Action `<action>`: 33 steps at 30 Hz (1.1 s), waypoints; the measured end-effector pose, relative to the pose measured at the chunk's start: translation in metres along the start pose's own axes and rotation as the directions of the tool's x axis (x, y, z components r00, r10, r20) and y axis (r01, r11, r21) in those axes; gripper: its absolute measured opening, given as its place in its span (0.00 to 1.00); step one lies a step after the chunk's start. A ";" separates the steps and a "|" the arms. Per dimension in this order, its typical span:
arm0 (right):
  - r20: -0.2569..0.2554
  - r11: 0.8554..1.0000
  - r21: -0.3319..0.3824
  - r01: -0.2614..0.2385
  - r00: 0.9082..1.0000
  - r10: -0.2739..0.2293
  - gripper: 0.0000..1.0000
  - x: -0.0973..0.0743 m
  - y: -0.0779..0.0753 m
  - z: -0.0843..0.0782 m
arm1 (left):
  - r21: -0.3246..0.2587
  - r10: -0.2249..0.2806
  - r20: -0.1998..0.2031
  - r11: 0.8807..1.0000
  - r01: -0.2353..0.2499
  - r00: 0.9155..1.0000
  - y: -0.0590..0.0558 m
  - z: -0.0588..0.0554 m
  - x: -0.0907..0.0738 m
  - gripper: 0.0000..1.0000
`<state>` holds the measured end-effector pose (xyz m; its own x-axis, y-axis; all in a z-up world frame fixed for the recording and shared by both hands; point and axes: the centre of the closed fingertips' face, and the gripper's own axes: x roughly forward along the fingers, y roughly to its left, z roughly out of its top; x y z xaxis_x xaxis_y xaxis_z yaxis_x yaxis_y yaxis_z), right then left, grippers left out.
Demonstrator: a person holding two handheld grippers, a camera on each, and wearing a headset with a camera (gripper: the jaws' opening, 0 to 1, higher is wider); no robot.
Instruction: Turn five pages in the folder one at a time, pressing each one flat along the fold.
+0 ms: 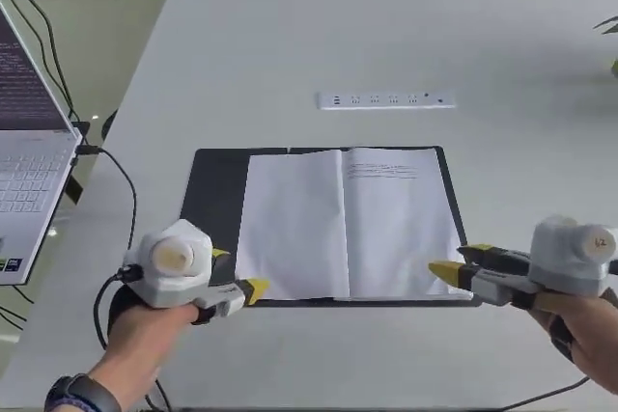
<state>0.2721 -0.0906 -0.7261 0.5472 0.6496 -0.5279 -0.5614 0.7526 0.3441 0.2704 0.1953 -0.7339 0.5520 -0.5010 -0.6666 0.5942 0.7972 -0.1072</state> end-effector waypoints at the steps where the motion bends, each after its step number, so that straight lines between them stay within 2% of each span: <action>1: 0.002 1.000 -0.003 0.003 1.000 -0.003 0.44 -0.002 0.000 0.001 | 0.006 0.001 0.005 1.000 -0.001 1.000 0.000 0.002 -0.002 0.48; 8: 0.021 0.999 -0.029 0.043 0.999 -0.042 0.52 -0.026 0.010 0.002 | 0.008 0.010 0.044 1.000 -0.011 0.999 0.003 0.011 -0.018 0.54; 14: 0.030 0.998 -0.027 0.062 0.998 -0.061 0.56 -0.038 0.017 0.000 | -0.002 0.029 0.061 1.000 -0.029 0.998 0.005 0.013 -0.031 0.62; 17: 0.036 0.997 -0.025 0.069 0.997 -0.068 0.60 -0.043 0.020 0.000 | -0.012 0.045 0.075 0.999 -0.044 0.996 0.008 0.013 -0.037 0.63; 22: 0.050 0.996 -0.015 0.090 0.995 -0.089 0.63 -0.051 0.022 0.000 | -0.034 0.055 0.101 0.998 -0.052 0.993 0.006 0.017 -0.047 0.67; 30: 0.045 0.995 0.000 0.095 0.994 -0.095 0.63 -0.054 0.023 -0.006 | -0.041 0.056 0.091 0.998 -0.052 0.994 0.007 0.012 -0.046 0.69; 33: 0.051 0.995 0.005 0.098 0.994 -0.098 0.63 -0.056 0.020 -0.007 | -0.043 0.055 0.100 0.998 -0.051 0.993 0.007 0.015 -0.047 0.69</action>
<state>0.2262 -0.1123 -0.6952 0.6303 0.5772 -0.5192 -0.5019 0.8131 0.2948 0.2574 0.2193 -0.6923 0.6394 -0.4877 -0.5944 0.5399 0.8352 -0.1046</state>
